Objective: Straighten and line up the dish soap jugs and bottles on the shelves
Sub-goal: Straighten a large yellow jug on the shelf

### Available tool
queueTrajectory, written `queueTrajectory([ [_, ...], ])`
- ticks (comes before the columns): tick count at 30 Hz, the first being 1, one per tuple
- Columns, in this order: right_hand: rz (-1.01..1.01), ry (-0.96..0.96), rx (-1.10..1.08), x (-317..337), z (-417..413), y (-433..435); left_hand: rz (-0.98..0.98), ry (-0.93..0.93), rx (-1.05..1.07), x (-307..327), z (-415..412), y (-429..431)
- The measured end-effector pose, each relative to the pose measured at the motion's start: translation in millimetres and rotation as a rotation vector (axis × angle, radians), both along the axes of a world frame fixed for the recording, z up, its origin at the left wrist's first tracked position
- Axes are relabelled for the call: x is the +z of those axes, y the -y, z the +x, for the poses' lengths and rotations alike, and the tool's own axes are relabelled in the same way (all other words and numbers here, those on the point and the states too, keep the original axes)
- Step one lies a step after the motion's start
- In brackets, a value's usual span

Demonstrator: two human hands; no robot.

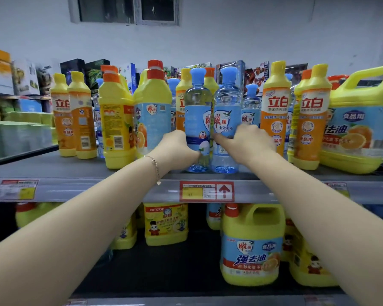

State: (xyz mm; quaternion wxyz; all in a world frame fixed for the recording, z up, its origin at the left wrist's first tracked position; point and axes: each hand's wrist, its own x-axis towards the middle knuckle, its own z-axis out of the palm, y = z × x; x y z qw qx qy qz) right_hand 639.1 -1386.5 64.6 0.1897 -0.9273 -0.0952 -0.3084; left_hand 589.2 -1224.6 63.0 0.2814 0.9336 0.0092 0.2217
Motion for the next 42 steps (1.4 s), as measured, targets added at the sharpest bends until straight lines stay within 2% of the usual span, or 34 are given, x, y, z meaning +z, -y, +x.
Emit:
queueTrajectory([
  [3, -0.214, 0.171, -0.076, 6, -15, 3, 0.03, 0.008, -0.011, 9, -19, -4],
  [6, -0.305, 0.317, 0.101, 8, -29, -9, 0.1, 0.047, 0.034, 18, -39, -21],
  [8, -0.288, 0.298, 0.263, 8, -39, -28, 0.112, 0.043, 0.109, 25, -48, -38],
  [12, -0.127, 0.118, 0.449, 6, -51, -76, 0.035, -0.082, 0.188, 43, -60, -69],
  [16, 0.04, 0.036, 0.378, 1, -51, -117, 0.024, -0.131, 0.206, 37, -56, -97],
  [20, 0.389, -0.081, 0.447, -9, -33, -142, -0.133, -0.169, 0.136, 18, -46, -108],
  [23, 0.678, -0.092, 0.602, -16, -27, -152, -0.299, -0.103, 0.031, 8, -46, -105],
  [26, 0.85, -0.077, 0.637, -17, -26, -149, -0.34, -0.053, -0.061, 3, -47, -101],
  [30, 1.003, -0.047, 0.698, -17, -27, -133, -0.318, 0.018, -0.131, 2, -46, -95],
  [35, 1.107, 0.002, 0.827, -10, -35, -109, -0.488, 0.093, -0.179, 10, -42, -89],
  [38, 1.135, 0.032, 0.925, 0, -40, -96, -0.627, 0.123, -0.282, 14, -38, -84],
  [42, 1.162, 0.04, 1.035, 12, -47, -83, -0.655, 0.191, -0.36, 18, -40, -74],
])
